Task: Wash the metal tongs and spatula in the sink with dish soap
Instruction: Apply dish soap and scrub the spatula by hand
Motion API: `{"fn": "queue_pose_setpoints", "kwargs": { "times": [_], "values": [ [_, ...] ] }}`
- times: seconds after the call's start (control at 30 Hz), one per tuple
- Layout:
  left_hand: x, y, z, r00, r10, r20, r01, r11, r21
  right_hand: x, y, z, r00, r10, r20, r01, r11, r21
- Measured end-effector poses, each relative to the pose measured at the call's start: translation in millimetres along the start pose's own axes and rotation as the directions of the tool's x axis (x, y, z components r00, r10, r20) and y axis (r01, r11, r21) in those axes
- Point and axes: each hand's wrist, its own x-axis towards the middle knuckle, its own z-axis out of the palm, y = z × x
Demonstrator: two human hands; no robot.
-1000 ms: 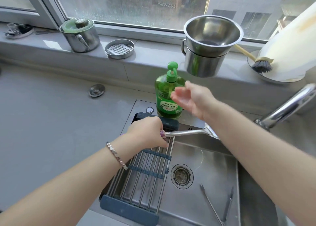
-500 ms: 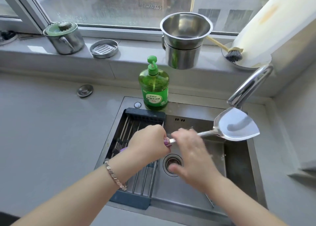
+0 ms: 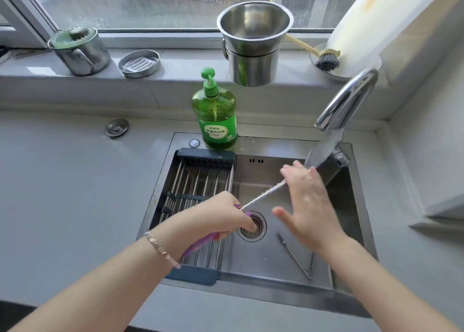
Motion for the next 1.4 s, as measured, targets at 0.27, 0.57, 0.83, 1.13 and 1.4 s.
{"fn": "queue_pose_setpoints", "kwargs": {
  "times": [0.27, 0.57, 0.83, 1.13, 1.4],
  "values": [
    [-3.3, 7.3, 8.0, 0.985, -0.062, 0.16, 0.073, 0.996, -0.061, -17.2, -0.4, -4.1, 0.978, -0.194, 0.084, 0.194, 0.981, 0.007],
    [-4.3, 5.0, 17.1, 0.996, -0.045, 0.082, 0.04, 0.998, 0.053, -23.2, 0.4, -0.2, 0.999, -0.037, 0.002, 0.037, 0.999, 0.0],
    [-2.1, -2.1, 25.5, 0.989, 0.099, -0.108, -0.07, 0.967, 0.245, -28.7, -1.1, 5.9, 0.997, -0.075, 0.029, 0.076, 0.997, -0.033],
    [-5.0, -4.3, 32.4, 0.732, 0.484, -0.48, -0.021, 0.72, 0.694, -31.2, -4.1, 9.5, 0.998, -0.006, 0.067, 0.008, 1.0, -0.03],
    [-3.9, -7.9, 36.0, 0.613, 0.582, -0.535, -0.051, 0.704, 0.708, -28.1, -17.0, 14.0, 0.993, -0.094, 0.067, 0.094, 0.996, 0.006]
  ]
}}
